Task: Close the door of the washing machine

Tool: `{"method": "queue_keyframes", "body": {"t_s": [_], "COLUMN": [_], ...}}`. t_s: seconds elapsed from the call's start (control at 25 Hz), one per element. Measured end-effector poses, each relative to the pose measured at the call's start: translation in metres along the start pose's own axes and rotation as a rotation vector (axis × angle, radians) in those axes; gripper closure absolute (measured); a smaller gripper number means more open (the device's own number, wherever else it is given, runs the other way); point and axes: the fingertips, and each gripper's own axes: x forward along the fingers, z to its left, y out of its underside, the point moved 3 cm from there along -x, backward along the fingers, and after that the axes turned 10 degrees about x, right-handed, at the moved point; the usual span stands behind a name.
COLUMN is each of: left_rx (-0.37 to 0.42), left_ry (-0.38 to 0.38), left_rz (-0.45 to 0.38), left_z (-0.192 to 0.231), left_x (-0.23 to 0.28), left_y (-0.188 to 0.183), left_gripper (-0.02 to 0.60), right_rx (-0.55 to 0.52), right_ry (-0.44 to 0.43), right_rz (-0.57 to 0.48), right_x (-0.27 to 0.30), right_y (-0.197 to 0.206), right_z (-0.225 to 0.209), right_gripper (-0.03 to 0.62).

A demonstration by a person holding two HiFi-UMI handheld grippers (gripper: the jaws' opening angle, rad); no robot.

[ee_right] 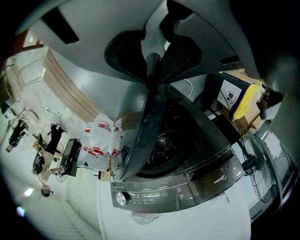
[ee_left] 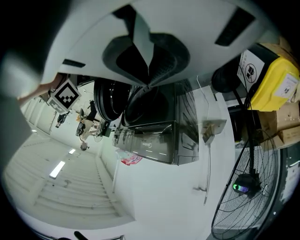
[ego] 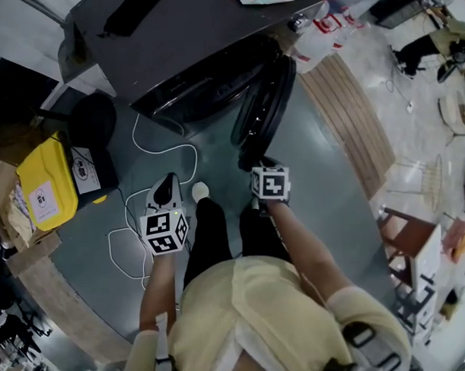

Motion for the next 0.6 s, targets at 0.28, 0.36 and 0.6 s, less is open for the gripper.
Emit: {"method": "queue_keyframes", "body": {"t_s": [0.28, 0.36, 0.6], "left_rx": [-0.020, -0.021, -0.021], "left_ry": [-0.028, -0.034, -0.039], "left_rz": [-0.007, -0.010, -0.014], "left_z": [0.021, 0.026, 0.037], "left_x": [-0.005, -0.006, -0.008], "left_y": [0.002, 0.001, 0.000], "left_gripper": [0.574, 0.574, 0.574], "right_rx": [0.023, 0.022, 0.035], "right_ry": [-0.016, -0.022, -0.041], "right_rz": [0.005, 0.009, 0.001], "right_x": [0.014, 0.018, 0.028], "right_y": [-0.011, -0.015, -0.029], "right_z": [0.033, 0.044, 0.075], "right_gripper": [0.513, 0.510, 0.507]}}
